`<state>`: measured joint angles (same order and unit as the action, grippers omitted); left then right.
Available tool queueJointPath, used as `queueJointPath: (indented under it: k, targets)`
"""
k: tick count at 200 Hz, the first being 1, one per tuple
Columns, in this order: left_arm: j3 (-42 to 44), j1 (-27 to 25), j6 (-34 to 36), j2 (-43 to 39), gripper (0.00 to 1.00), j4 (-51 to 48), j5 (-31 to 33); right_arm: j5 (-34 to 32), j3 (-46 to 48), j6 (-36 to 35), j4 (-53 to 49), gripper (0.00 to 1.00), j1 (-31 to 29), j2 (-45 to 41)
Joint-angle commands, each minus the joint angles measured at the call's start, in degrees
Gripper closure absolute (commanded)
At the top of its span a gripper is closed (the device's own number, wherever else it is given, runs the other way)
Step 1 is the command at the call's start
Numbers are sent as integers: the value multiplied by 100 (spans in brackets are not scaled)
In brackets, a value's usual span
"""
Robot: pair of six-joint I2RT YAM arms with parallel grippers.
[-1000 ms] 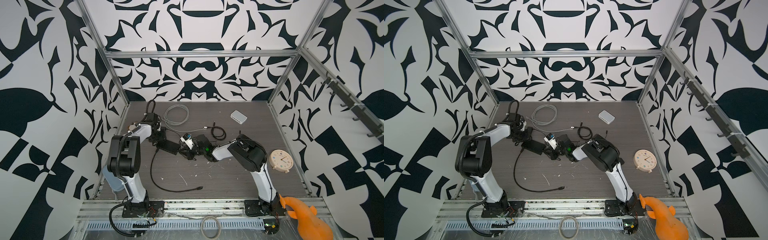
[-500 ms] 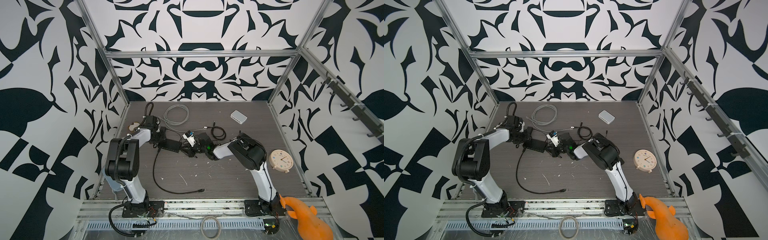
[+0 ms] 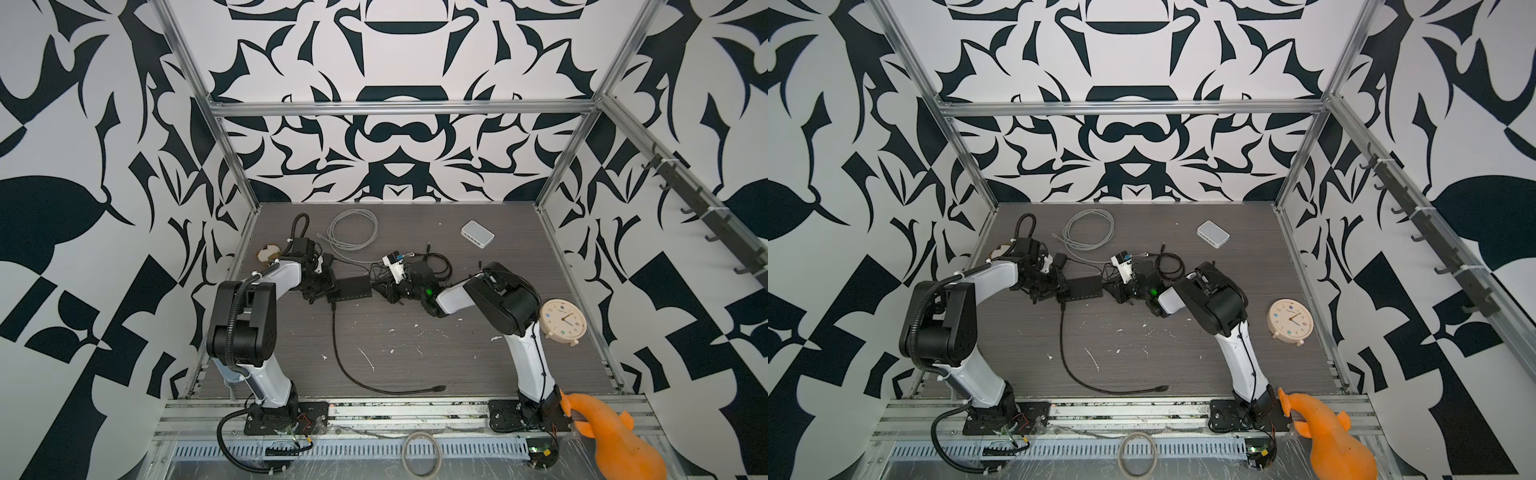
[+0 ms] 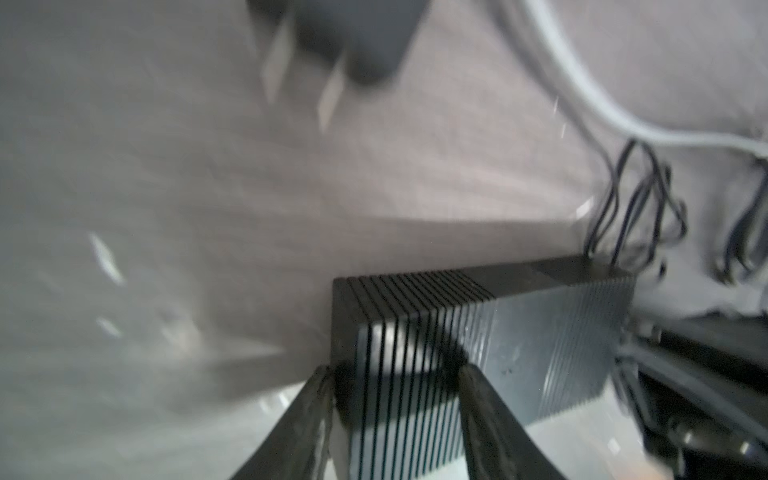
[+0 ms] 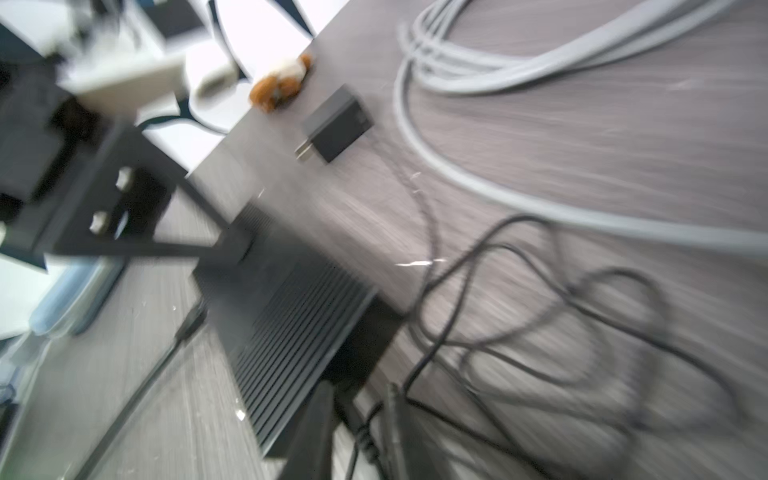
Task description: Insert the plug into the switch port
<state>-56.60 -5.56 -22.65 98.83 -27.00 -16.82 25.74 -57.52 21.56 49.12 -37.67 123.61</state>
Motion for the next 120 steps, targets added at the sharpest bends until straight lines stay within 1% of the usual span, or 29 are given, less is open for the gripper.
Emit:
queueJointPath:
  k: [1,22,35,51,63,71,77,83,101,120]
  targets:
    - [388,142,-235,349,49,-1654,117,18,133,97,430,73,174,-539]
    - [256,202,-279,347,48,-1591,220,286,166,-254,-74,67,274,-774]
    - [154,230,-275,374,47,-1578,203,499,140,-645,-433,67,351,-901]
    - [90,257,-267,382,47,-1572,164,1098,40,-1363,-999,66,441,-999]
    - [66,265,-242,383,47,-1565,184,1368,-184,-2065,-1726,66,462,-1026]
    - [60,273,-215,391,47,-1558,179,1379,-423,-2491,-2345,66,469,-1032]
    - [51,278,-205,396,47,-1569,179,1480,-652,-2815,-3003,66,477,-1019]
    - [49,284,-196,409,47,-1558,172,1434,-880,-3147,-3473,66,458,-1006]
    - [47,289,-167,421,47,-1558,146,1462,-1464,-3843,-4710,65,360,-964]
    - [26,290,-144,440,46,-1561,106,1328,-1805,-4751,-5589,64,247,-923]
